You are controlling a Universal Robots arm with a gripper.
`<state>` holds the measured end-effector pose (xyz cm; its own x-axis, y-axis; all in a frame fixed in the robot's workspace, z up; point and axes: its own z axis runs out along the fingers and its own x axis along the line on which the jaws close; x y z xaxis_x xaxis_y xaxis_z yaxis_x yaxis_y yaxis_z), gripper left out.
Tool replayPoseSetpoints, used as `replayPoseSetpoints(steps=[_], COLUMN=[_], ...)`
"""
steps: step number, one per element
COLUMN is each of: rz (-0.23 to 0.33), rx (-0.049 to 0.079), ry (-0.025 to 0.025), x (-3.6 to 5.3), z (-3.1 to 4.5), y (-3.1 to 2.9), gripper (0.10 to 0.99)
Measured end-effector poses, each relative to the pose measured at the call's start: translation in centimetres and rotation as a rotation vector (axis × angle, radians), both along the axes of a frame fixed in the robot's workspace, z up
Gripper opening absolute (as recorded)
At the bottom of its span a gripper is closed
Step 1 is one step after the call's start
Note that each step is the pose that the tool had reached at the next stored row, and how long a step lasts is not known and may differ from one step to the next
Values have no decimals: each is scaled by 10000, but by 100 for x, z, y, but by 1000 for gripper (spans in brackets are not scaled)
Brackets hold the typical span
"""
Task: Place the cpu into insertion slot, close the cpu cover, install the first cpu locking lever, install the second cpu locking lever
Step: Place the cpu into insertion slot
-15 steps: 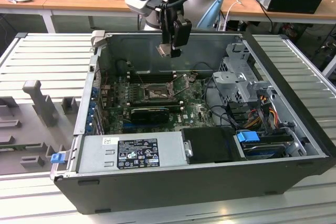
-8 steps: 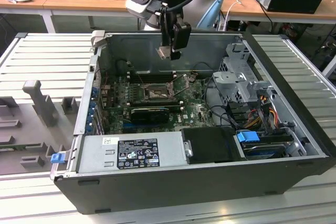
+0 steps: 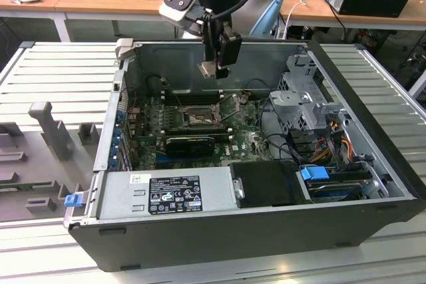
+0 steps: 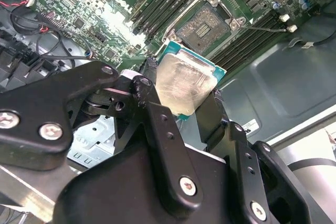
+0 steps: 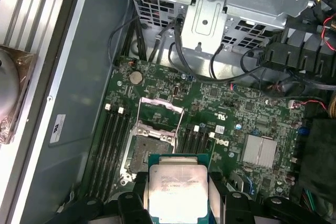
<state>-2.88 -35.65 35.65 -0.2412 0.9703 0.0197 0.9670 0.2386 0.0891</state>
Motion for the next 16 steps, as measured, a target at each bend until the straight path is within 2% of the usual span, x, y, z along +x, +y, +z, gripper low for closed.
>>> replayPoseSetpoints(steps=[16], rz=[0], rx=[-1], ry=[0], x=[0], z=[-106], y=[0], gripper=[541])
